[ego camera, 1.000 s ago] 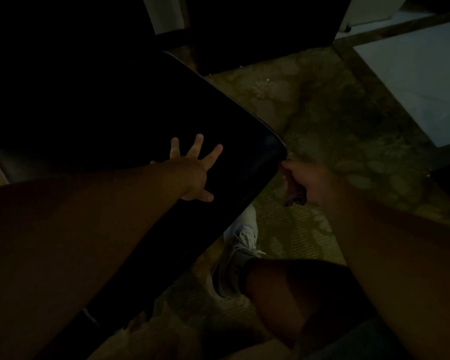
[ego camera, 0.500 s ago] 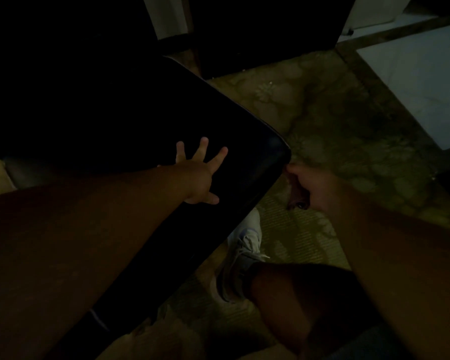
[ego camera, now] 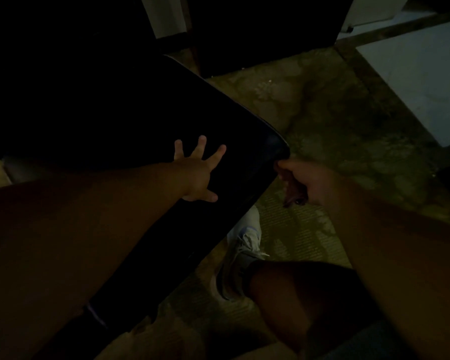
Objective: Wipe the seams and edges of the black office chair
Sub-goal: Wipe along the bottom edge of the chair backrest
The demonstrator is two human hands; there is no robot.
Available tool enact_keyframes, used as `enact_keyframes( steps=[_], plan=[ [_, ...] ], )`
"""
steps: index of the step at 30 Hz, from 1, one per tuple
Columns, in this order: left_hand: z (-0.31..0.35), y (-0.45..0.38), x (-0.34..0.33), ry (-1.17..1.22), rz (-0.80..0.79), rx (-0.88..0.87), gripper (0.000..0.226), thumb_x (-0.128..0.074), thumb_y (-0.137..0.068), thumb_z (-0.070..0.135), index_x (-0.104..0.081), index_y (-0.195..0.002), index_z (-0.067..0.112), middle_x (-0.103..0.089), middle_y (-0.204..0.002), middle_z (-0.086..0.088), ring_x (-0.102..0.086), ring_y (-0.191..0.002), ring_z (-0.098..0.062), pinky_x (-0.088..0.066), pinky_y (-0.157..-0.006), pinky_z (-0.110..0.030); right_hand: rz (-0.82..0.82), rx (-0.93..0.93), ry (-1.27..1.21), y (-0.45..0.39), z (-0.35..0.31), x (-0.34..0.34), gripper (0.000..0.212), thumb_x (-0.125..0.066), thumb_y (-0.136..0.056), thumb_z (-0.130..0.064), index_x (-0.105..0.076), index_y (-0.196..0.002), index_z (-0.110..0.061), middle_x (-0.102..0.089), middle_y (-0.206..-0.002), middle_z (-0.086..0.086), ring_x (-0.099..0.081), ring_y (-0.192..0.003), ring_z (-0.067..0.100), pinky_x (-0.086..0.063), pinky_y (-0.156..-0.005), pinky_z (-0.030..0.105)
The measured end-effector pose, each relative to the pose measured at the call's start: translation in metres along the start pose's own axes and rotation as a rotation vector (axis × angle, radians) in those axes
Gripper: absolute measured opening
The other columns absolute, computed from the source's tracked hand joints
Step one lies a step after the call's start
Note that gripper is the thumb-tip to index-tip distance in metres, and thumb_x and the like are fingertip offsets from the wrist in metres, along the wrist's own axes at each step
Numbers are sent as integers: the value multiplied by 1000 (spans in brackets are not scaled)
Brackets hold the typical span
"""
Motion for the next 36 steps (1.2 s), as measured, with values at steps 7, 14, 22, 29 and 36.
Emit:
enact_keyframes(
  steps=[7, 14, 22, 29, 36],
  plan=[
    [1, 10, 8, 6, -25, -23, 114, -59, -92, 62, 33, -152, 28, 35, -159, -20, 25, -148, -45, 7, -122, -59, 2, 2, -10, 0, 0, 3, 17, -68, -91, -24, -64, -83, -10, -63, -78, 8, -58, -64, 19, -49, -59, 31],
    [2, 13, 9, 18, -37, -6, 114, -59, -92, 61, 33, -152, 30, 35, -160, -18, 22, -148, -46, 6, -121, -58, -12, 17, -66, 4, -4, 1, 17, -68, -90, -23, -64, -84, -8, -64, -77, 9, -57, -60, 19, -51, -60, 33],
    [0, 12, 9, 50, -32, -15, 114, -61, -92, 60, 30, -153, 31, 33, -161, -17, 21, -149, -47, 5, -122, -58, 30, 25, -16, 7, -7, 2, 14, -71, -85, -18, -67, -79, -6, -68, -86, 16, -62, -72, 27, -55, -75, 40],
    [0, 7, 5, 28, -21, -25, 115, -62, -91, 61, 30, -153, 31, 33, -161, -19, 22, -149, -46, 4, -122, -60, 22, -52, -47, 9, -3, 2, 15, -68, -89, -20, -64, -82, -8, -64, -79, 10, -59, -63, 20, -52, -54, 27],
    [-1, -1, -3, 74, -20, 2, 117, -63, -89, 62, 32, -151, 34, 35, -160, -16, 22, -148, -48, 2, -122, -62, 16, -57, -78, 8, -1, 0, 14, -69, -89, -18, -66, -94, -5, -64, -81, 11, -61, -63, 21, -52, -58, 30]
  ],
)
Point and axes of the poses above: each hand's wrist, its own y-axis away from the middle knuckle, its own x-axis out of the back of the hand, z = x × y, the point moved 4 cm from there along -y, towards the middle knuckle
